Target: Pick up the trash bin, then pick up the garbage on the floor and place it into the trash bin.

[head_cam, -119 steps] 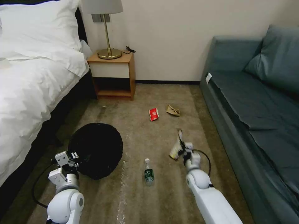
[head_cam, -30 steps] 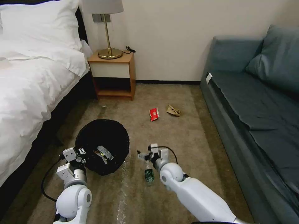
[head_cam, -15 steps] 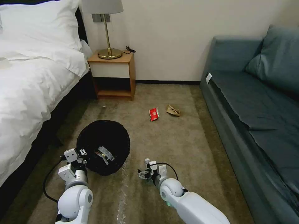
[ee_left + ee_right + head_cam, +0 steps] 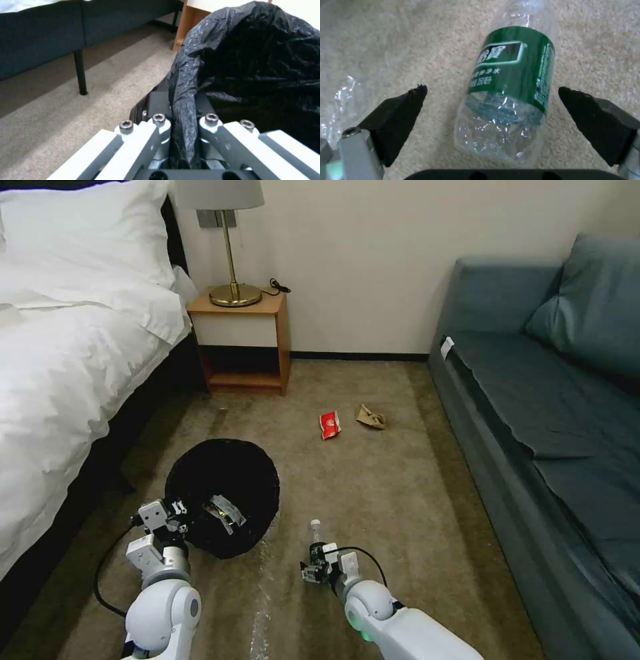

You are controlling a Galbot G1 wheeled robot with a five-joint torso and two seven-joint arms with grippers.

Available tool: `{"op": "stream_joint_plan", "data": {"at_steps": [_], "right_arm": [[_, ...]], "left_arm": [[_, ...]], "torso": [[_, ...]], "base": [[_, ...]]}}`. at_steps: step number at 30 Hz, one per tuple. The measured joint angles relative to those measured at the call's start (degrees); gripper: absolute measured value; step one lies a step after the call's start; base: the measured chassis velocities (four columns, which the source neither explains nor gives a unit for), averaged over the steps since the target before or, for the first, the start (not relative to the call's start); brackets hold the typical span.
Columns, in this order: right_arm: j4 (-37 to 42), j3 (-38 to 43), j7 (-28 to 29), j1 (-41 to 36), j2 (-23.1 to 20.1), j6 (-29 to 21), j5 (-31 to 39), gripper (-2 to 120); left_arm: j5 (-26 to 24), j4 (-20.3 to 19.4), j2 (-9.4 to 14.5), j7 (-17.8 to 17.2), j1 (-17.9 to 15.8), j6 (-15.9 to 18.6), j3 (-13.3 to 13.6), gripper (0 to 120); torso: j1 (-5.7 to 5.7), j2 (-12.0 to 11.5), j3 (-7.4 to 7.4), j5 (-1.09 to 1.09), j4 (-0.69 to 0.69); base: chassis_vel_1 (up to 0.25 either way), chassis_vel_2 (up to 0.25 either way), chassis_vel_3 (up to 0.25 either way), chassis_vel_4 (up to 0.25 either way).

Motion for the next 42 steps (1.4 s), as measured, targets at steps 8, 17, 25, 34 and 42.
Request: {"op": "stream_joint_plan", "data": {"at_steps": [8, 17, 25, 34, 42], "right_arm": [[-3.2, 0.6, -2.1, 0.5, 0.6, 2.3, -2.2, 92], [-5.0, 0.9, -3.1, 0.7, 0.9, 3.5, -3.4, 62], [-5.6, 1.0, -3.3, 0.7, 1.1, 4.0, -3.7, 38], [-6.2, 1.9, -3.5, 0.6, 1.3, 5.6, -5.0, 29], [3.5, 10.2, -3.9, 1.7, 1.4, 8.7, -7.3, 29]], "left_arm": [[0.1, -0.3, 0.0, 0.0, 0.0, 0.0, 0.1, 4], [0.2, -0.4, 0.0, 0.0, 0.1, 0.0, 0.1, 4], [0.2, -0.5, 0.0, 0.0, 0.1, 0.0, 0.0, 4], [0.1, -0.8, 0.1, -0.1, 0.3, 0.0, -0.2, 4], [-1.0, 0.6, 0.5, -0.1, -0.7, 0.0, -0.2, 4]], "torso": [[0.00, 0.0, 0.00, 0.00, 0.00], [0.00, 0.0, 0.00, 0.00, 0.00], [0.00, 0.0, 0.00, 0.00, 0.00], [0.00, 0.0, 0.00, 0.00, 0.00], [0.00, 0.0, 0.00, 0.00, 0.00]], "base": [[0.000, 0.000, 0.000, 0.000], [0.000, 0.000, 0.000, 0.000], [0.000, 0.000, 0.000, 0.000], [0.000, 0.000, 0.000, 0.000], [0.000, 0.000, 0.000, 0.000]]}}
